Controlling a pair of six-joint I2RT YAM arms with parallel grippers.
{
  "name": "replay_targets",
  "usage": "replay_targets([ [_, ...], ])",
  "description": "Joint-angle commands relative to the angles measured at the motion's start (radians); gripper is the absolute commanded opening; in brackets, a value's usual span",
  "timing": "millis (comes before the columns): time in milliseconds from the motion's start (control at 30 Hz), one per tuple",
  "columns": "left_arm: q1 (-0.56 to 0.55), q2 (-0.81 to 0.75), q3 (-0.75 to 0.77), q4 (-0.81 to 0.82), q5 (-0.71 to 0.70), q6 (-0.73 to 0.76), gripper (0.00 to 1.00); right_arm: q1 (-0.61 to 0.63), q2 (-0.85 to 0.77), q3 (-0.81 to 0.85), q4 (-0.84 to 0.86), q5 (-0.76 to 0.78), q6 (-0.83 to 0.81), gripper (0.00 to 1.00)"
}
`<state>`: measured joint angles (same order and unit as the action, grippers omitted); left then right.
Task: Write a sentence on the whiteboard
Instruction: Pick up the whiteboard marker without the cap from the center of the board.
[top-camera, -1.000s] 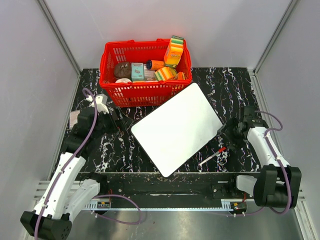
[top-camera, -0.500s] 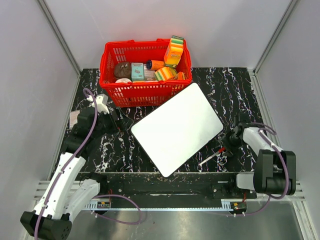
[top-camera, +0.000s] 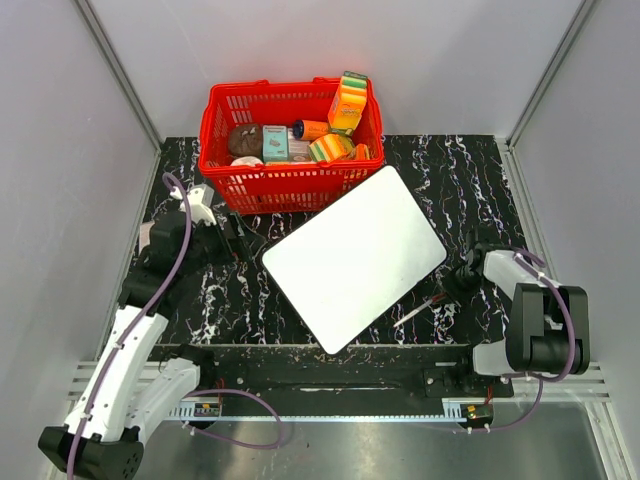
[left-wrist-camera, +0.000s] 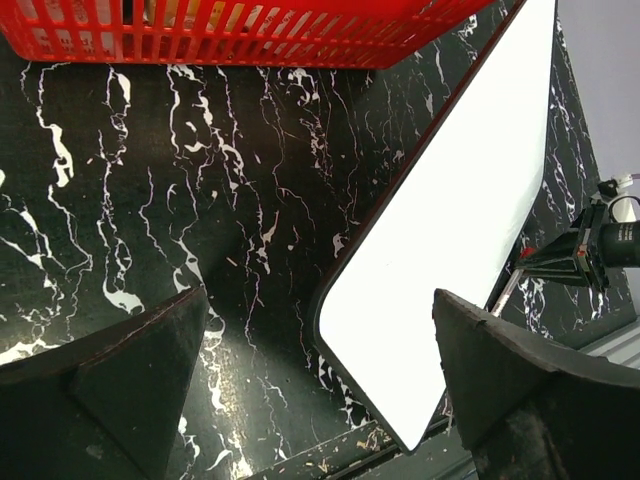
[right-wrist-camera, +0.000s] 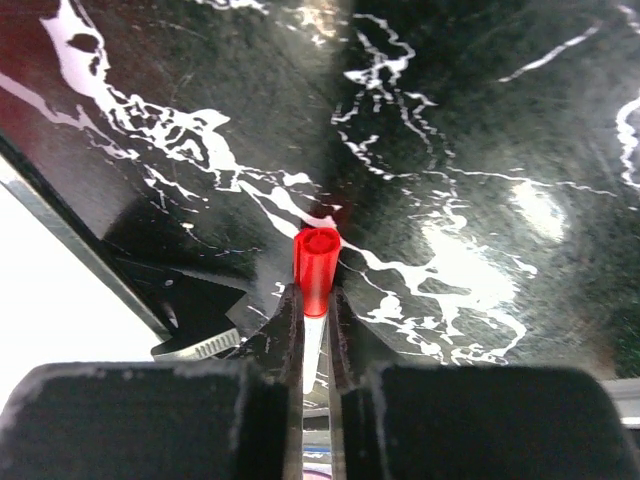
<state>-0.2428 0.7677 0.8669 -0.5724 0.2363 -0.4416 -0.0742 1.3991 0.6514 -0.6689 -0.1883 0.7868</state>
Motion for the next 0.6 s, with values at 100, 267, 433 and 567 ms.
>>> replay_targets([
  [100, 0.005, -0.021, 0.104, -0.053, -0.023, 0.05, 0.99, 0.004, -0.052, -0.029, 0.039, -0.042, -0.038, 0.0],
  [267, 0.005, -0.039, 0.121, -0.09, -0.029, 0.076, 0.99, 0.005, -0.267, 0.02, -0.079, 0.01, -0.075, 0.0],
  [433, 0.004, -0.03, 0.164, -0.121, -0.019, 0.096, 0.99, 0.005, -0.385, 0.083, -0.181, -0.007, -0.081, 0.0],
  [567, 0.005, -0.03, 0.178, -0.124, 0.044, 0.098, 0.99, 0.005, -0.4, 0.158, -0.225, -0.013, -0.142, 0.0],
])
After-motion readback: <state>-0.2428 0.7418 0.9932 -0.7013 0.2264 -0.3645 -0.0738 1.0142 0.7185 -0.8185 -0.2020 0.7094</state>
